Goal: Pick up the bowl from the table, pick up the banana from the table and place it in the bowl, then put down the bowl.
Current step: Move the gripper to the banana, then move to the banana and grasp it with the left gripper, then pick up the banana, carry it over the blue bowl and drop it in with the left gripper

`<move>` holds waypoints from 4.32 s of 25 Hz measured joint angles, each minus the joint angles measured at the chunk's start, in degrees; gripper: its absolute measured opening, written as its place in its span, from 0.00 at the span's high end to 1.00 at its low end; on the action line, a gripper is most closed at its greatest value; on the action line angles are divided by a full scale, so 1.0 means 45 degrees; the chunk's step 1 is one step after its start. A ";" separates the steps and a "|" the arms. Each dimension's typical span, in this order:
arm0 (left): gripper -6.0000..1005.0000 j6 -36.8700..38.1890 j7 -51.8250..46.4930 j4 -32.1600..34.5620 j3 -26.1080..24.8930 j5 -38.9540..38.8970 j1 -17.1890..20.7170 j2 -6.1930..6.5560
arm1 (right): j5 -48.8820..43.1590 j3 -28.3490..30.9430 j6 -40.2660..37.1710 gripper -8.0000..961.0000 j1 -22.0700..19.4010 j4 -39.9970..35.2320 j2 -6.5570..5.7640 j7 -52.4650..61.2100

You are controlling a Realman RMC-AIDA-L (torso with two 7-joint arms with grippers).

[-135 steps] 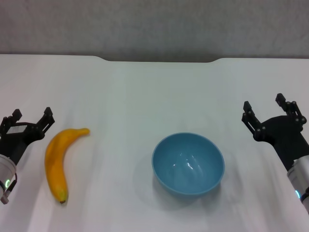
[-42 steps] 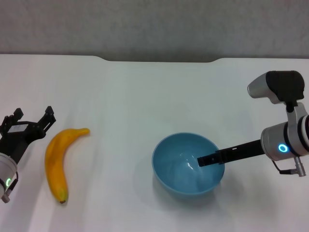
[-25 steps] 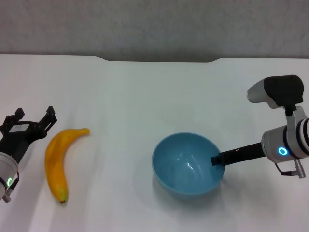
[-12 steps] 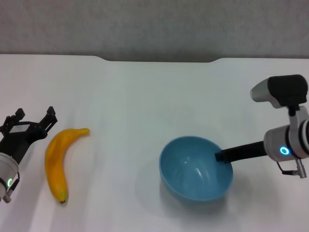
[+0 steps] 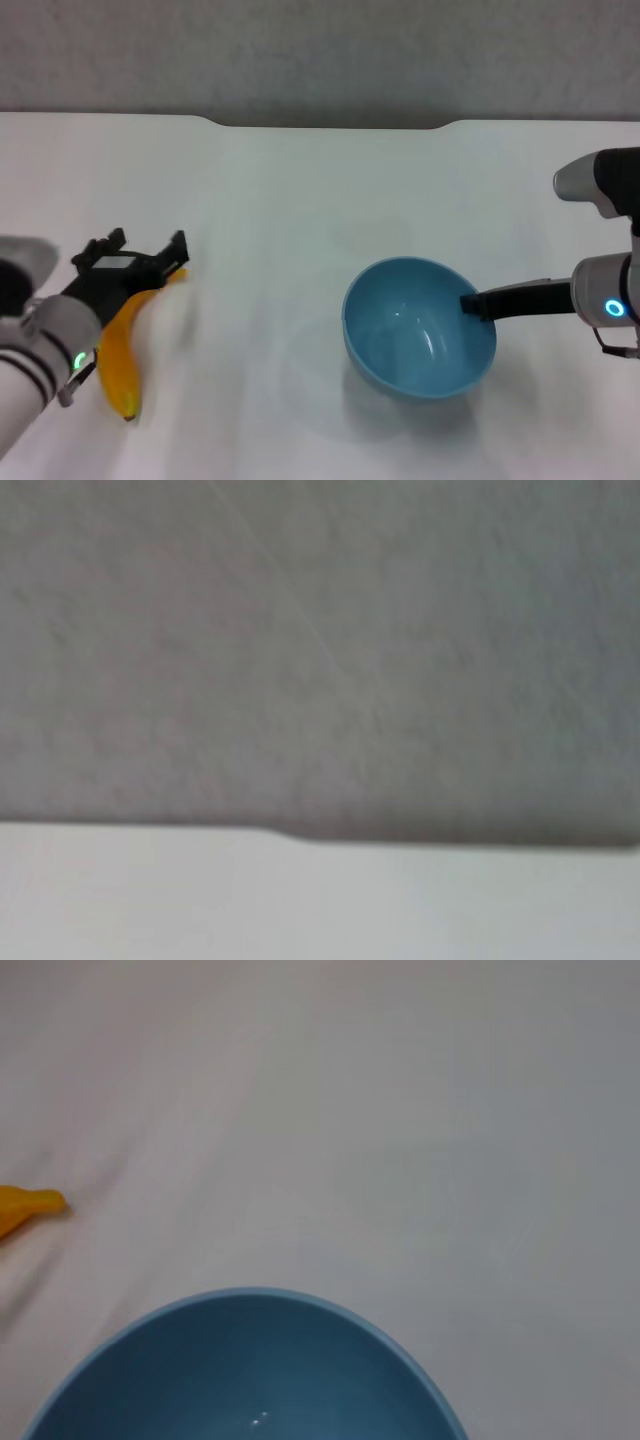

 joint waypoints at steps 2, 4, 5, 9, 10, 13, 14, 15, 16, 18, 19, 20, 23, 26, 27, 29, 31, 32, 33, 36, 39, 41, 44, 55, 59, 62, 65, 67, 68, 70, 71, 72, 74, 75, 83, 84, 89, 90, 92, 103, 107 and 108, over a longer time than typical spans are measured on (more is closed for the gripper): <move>0.11 -0.1342 0.0840 -0.0683 -0.0363 0.0002 0.0034 -0.0043 | 0.0000 -0.0007 -0.0055 0.95 -0.0103 -0.0311 -0.0009 0.0002; 0.11 -0.2579 0.1795 -0.1159 -0.0830 -0.0038 0.0072 -0.0122 | -0.0020 -0.0022 -0.0083 0.95 -0.0235 -0.0748 -0.0022 0.0024; 0.11 -0.2842 0.2072 -0.1274 -0.0962 -0.0064 0.0092 -0.0147 | -0.0027 -0.0026 -0.0099 0.95 -0.0282 -0.0931 -0.0024 0.0037; 0.11 -0.3282 0.2573 -0.1404 -0.1243 -0.0115 0.0166 -0.0178 | -0.0051 -0.0002 -0.0219 0.94 -0.0442 -0.1390 -0.0023 0.0066; 0.11 -0.3409 0.2735 -0.1404 -0.1298 -0.0109 0.0174 -0.0178 | -0.0057 0.0012 -0.0238 0.94 -0.0480 -0.1447 -0.0022 0.0068; 0.11 -0.3790 0.3357 -0.1336 -0.1544 -0.0105 0.0197 -0.0177 | -0.0061 0.0019 -0.0256 0.94 -0.0520 -0.1526 -0.0020 0.0070; 0.11 -0.3877 0.3482 -0.1321 -0.1616 -0.0108 0.0204 -0.0177 | -0.0055 0.0010 -0.0260 0.94 -0.0521 -0.1554 -0.0020 0.0072; 0.11 -0.4017 0.3613 -0.1314 -0.1706 -0.0108 0.0208 -0.0176 | -0.0052 -0.0002 -0.0276 0.94 -0.0527 -0.1604 -0.0020 0.0073; 0.11 -0.4150 0.3694 -0.1311 -0.1770 -0.0106 0.0210 -0.0176 | -0.0051 -0.0008 -0.0306 0.94 -0.0538 -0.1669 -0.0020 0.0073; 0.11 -0.4496 0.3850 -0.1310 -0.1898 -0.0082 0.0207 -0.0175 | -0.0061 0.0026 -0.0395 0.93 -0.0567 -0.1810 -0.0020 0.0074; 0.11 -0.4689 0.3942 -0.1308 -0.1954 -0.0064 0.0192 -0.0173 | -0.0070 0.0044 -0.0435 0.93 -0.0583 -0.1885 -0.0020 0.0074; 0.11 -0.4859 0.4045 -0.1301 -0.2004 -0.0046 0.0174 -0.0172 | -0.0074 0.0057 -0.0452 0.93 -0.0593 -0.1944 -0.0020 0.0074; 0.11 -0.5137 0.4237 -0.1113 -0.2079 -0.0043 0.0089 -0.0171 | -0.0083 0.0064 -0.0469 0.93 -0.0602 -0.2061 -0.0020 0.0082; 0.11 -0.5426 0.4251 -0.0984 -0.2095 -0.0074 -0.0021 -0.0170 | -0.0083 0.0072 -0.0488 0.93 -0.0617 -0.2136 -0.0027 0.0092; 0.11 -0.5510 0.4251 -0.0972 -0.2099 -0.0086 -0.0042 -0.0172 | -0.0083 0.0078 -0.0515 0.93 -0.0618 -0.2146 -0.0030 0.0093; 0.11 -0.5565 0.4251 -0.0935 -0.2092 -0.0096 -0.0081 -0.0192 | -0.0083 0.0096 -0.0563 0.93 -0.0619 -0.2156 -0.0036 0.0093; 0.11 -0.5593 0.4251 -0.0795 -0.2050 -0.0096 -0.0156 -0.0217 | -0.0083 0.0104 -0.0579 0.92 -0.0620 -0.2181 -0.0039 0.0093; 0.11 -0.5627 0.4251 -0.0740 -0.2033 -0.0096 -0.0191 -0.0218 | -0.0083 0.0104 -0.0579 0.92 -0.0620 -0.2218 -0.0040 0.0093; 0.11 -0.5701 0.4251 -0.0677 -0.2014 -0.0093 -0.0236 -0.0220 | -0.0082 0.0105 -0.0579 0.92 -0.0620 -0.2269 -0.0040 0.0093; 0.11 -0.5911 0.4251 -0.0625 -0.1985 -0.0069 -0.0301 -0.0228 | -0.0093 0.0106 -0.0579 0.92 -0.0620 -0.2401 -0.0041 0.0093; 0.11 -0.5867 0.4260 -0.0625 -0.1976 -0.0064 -0.0306 -0.0260 | -0.0099 0.0105 -0.0579 0.92 -0.0629 -0.2478 -0.0041 0.0089; 0.12 -0.5801 0.4263 -0.0625 -0.1979 -0.0100 -0.0308 -0.0265 | -0.0100 0.0105 -0.0579 0.92 -0.0634 -0.2486 -0.0041 0.0079; 0.15 -0.5785 0.4262 -0.0624 -0.2000 -0.0114 -0.0299 -0.0269 | -0.0091 0.0106 -0.0578 0.91 -0.0638 -0.2490 -0.0040 0.0057; 0.35 -0.5246 0.4182 -0.0470 -0.2065 -0.0133 -0.0226 -0.0269 | -0.0039 0.0105 -0.0540 0.90 -0.0670 -0.2491 -0.0024 0.0022; 0.44 -0.4972 0.4151 -0.0605 -0.2078 -0.0140 -0.0182 -0.0269 | -0.0042 0.0105 -0.0513 0.90 -0.0677 -0.2426 -0.0020 0.0018; 0.48 -0.4920 0.4077 -0.1004 -0.2088 -0.0147 -0.0146 -0.0264 | -0.0076 0.0110 -0.0453 0.90 -0.0678 -0.2234 -0.0021 0.0018; 0.47 -0.4989 0.4061 -0.1912 -0.2132 -0.0163 -0.0150 -0.0238 | -0.0088 0.0150 -0.0423 0.89 -0.0670 -0.2003 -0.0034 0.0044; 0.47 -0.5030 0.4064 -0.2858 -0.2229 -0.0182 -0.0098 -0.0215 | -0.0096 0.0212 -0.0447 0.89 -0.0624 -0.1902 -0.0043 0.0082; 0.46 -0.5026 0.4066 -0.3131 -0.2269 -0.0182 -0.0058 -0.0214 | -0.0101 0.0287 -0.0474 0.89 -0.0602 -0.1833 -0.0051 0.0091; 0.46 -0.4984 0.4066 -0.3999 -0.2387 -0.0267 0.0113 -0.0214 | -0.0111 0.0465 -0.0519 0.89 -0.0515 -0.1560 -0.0066 0.0096; 0.46 -0.4949 0.4065 -0.4418 -0.2404 -0.0394 0.0242 -0.0215 | -0.0114 0.0542 -0.0529 0.89 -0.0391 -0.1312 -0.0074 0.0104; 0.45 -0.4926 0.4066 -0.4717 -0.2412 -0.0506 0.0326 -0.0214 | -0.0116 0.0594 -0.0539 0.89 -0.0280 -0.1048 -0.0078 0.0115; 0.45 -0.4907 0.4101 -0.5546 -0.2367 -0.0849 0.0598 -0.0207 | -0.0118 0.0619 -0.0542 0.89 0.0025 -0.0504 -0.0077 0.0146; 0.44 -0.4898 0.4114 -0.5931 -0.2305 -0.0945 0.0716 -0.0205 | -0.0113 0.0618 -0.0542 0.89 0.0179 -0.0217 -0.0075 0.0164; 0.42 -0.2761 0.4080 -0.7378 -0.0632 -0.2130 0.1333 -0.0198 | 0.0002 0.0636 -0.0164 0.88 0.1488 0.1545 -0.0016 0.0197; 0.42 -0.2346 0.4081 -0.7375 -0.0279 -0.2142 0.1342 -0.0198 | 0.0022 0.0622 -0.0155 0.88 0.1598 0.1570 -0.0006 0.0250; 0.40 -0.0792 0.4033 -0.7118 0.1045 -0.2152 0.1316 -0.0206 | 0.0342 0.0504 -0.0131 0.87 0.2052 0.1592 0.0016 0.0507; 0.40 -0.0597 0.4001 -0.7032 0.1166 -0.2161 0.1295 -0.0213 | 0.0574 0.0474 -0.0128 0.87 0.2106 0.1592 0.0015 0.0508; 0.39 -0.0191 0.3904 -0.6767 0.1472 -0.2166 0.1204 -0.0224 | 0.1000 0.0401 -0.0109 0.87 0.2200 0.1578 0.0012 0.0508; 0.36 0.1463 0.1891 -0.4299 0.2533 -0.2135 0.0073 -0.0249 | 0.1485 0.0279 -0.0088 0.86 0.2597 0.1275 0.0016 0.0508; 0.35 0.2446 0.1562 -0.3432 0.2945 -0.2044 -0.0280 -0.0250 | 0.1596 0.0186 -0.0101 0.86 0.2749 0.1272 0.0018 0.0508; 0.35 0.2692 0.1510 -0.3219 0.3052 -0.2044 -0.0332 -0.0249 | 0.1666 0.0088 -0.0109 0.86 0.2790 0.1272 0.0020 0.0507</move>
